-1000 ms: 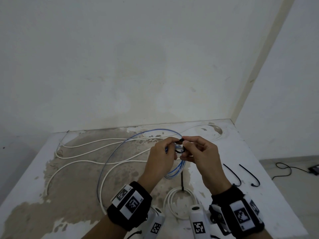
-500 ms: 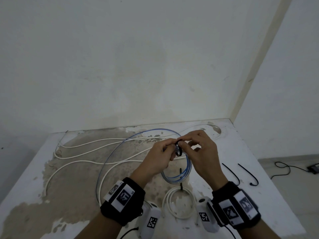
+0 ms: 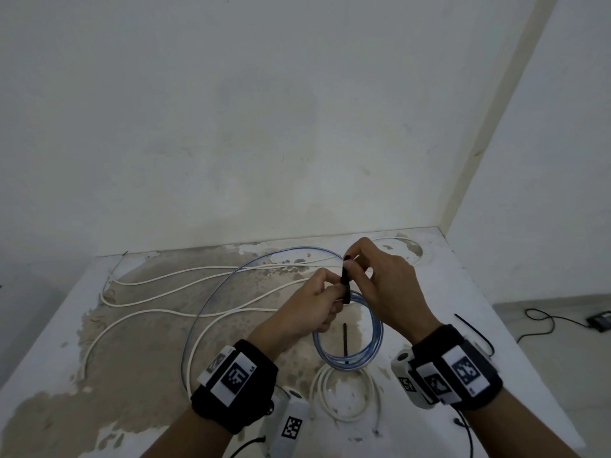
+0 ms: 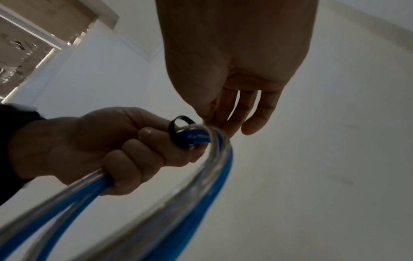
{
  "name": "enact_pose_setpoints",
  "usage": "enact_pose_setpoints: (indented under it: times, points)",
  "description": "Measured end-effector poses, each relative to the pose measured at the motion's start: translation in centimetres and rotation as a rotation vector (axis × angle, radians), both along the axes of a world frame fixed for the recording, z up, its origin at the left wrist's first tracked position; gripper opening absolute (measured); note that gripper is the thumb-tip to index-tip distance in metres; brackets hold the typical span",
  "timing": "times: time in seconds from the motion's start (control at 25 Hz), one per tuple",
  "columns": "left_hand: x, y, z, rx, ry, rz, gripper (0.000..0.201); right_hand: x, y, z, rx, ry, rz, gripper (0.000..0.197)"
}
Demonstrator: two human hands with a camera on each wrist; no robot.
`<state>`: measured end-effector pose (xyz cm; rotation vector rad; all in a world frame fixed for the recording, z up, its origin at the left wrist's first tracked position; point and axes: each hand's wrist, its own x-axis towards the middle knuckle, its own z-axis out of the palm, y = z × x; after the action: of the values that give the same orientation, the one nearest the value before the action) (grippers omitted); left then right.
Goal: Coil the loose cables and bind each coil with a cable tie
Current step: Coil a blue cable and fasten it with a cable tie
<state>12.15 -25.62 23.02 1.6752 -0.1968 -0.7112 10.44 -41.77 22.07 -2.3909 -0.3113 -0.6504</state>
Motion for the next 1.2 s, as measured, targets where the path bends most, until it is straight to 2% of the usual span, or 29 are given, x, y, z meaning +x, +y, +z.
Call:
enact_pose_setpoints:
  times: [0.24, 0.32, 0.44, 0.72, 0.92, 1.04, 1.2]
  points:
    - [0.5, 0.1, 0.0, -0.048, 0.064, -0.007, 0.014, 0.5, -0.1, -0.3, 0.078, 0.081, -0.016, 0.012]
    - [0.6, 0.2, -0.1, -0.069, 0.071, -0.01, 0.013, 0.8, -0.2, -0.2, 0.198, 0.104, 0.026, 0.006]
    - [0.7, 0.4, -0.4, -0.081, 0.06, -0.018, 0.009, 1.1, -0.6, 0.1, 0.371, 0.172, 0.088, 0.01]
    - [0.8, 0.4, -0.6, -0.13, 0.092, 0.022, 0.015, 1.2, -0.6, 0.1, 0.212, 0.177, 0.068, 0.005]
    - [0.9, 0.5, -1.1, 0.007, -0.044, 0.014, 0.026, 1.4, -0.2, -0.1, 0.177, 0.201, 0.103, 0.005]
    - [1.1, 0.6, -0.9, 0.007, -0.071, -0.022, 0.026, 1.6, 0.0, 0.2, 0.282, 0.223, 0.117, 0.008]
    - [0.2, 0.6, -0.5, -0.068, -0.095, -0.035, 0.024, 2.8, -0.8, 1.5, 0.52, 0.251, 0.099, 0.008]
